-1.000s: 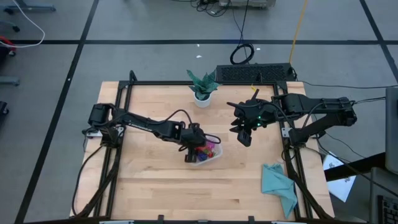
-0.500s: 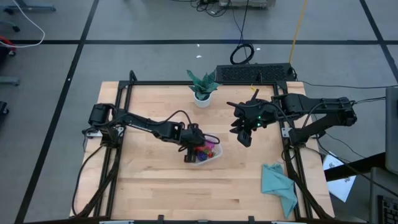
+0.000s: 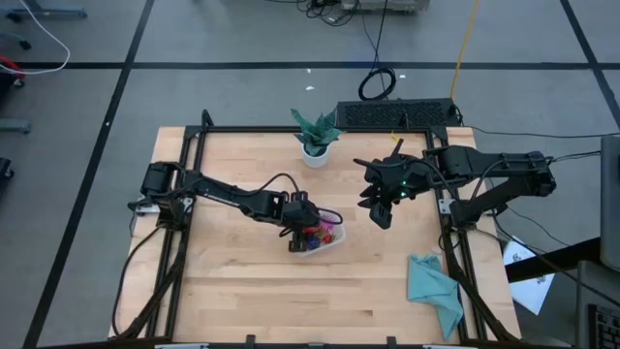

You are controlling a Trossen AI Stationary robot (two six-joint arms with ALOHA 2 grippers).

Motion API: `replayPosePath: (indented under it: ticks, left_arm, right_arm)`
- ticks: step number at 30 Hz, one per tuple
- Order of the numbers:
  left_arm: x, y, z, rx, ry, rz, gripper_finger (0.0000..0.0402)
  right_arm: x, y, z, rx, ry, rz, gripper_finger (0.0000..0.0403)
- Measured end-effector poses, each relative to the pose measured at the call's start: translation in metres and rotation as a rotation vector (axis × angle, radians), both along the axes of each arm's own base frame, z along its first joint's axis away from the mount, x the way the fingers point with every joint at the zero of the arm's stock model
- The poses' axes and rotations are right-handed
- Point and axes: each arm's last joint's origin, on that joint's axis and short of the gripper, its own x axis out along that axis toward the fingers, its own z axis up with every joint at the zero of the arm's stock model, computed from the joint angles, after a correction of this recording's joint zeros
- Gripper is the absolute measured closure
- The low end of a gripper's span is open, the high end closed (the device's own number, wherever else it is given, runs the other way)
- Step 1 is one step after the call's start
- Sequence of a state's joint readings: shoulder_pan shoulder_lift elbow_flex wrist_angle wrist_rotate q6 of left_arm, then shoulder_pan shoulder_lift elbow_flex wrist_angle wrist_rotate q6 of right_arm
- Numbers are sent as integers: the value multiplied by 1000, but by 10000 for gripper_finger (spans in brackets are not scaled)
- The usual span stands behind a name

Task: Pick and placing Produce into tupperware
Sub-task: Put the dragon fruit into the transparent bin, then return to Home Position

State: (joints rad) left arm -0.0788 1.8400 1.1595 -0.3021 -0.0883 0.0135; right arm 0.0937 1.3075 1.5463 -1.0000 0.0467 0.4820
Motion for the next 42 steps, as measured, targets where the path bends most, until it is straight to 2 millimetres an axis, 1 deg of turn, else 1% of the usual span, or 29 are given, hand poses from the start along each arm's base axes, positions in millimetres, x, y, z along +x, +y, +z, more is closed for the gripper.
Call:
replayPosePath:
  ticks: [11,14,18,22,26,28,31,33,35,38,42]
  left_arm:
    - [1,0,1,1,-7,-2,122]
    - [1,0,4,6,-23,-11,122]
    - [-4,0,22,9,-76,-22,125]
    - [-17,-4,57,-6,-158,-22,122]
    - [-47,-14,101,-35,-225,-40,123]
    - [-69,-19,122,-61,-233,-38,125]
    - [-102,-26,149,-139,-257,-4,128]
    - [-124,-30,163,-191,-272,12,127]
    - [-144,-34,179,-231,-328,27,126]
    - [-169,-38,195,-228,-403,15,128]
    - [-200,-39,214,-206,-525,26,134]
  right_arm:
    - [0,0,0,0,0,0,282]
    - [0,0,0,-1,0,0,282]
    - [0,0,0,-1,0,0,282]
    - [0,0,0,-1,0,0,282]
    - [0,0,0,-4,0,4,282]
    - [0,0,0,-7,0,7,282]
    - [-1,0,-1,-12,14,12,282]
    - [-2,0,-1,-18,23,17,282]
    - [-2,0,-2,-23,33,23,282]
    - [-2,0,-2,-36,33,37,282]
    - [-5,-1,-1,-43,28,41,282]
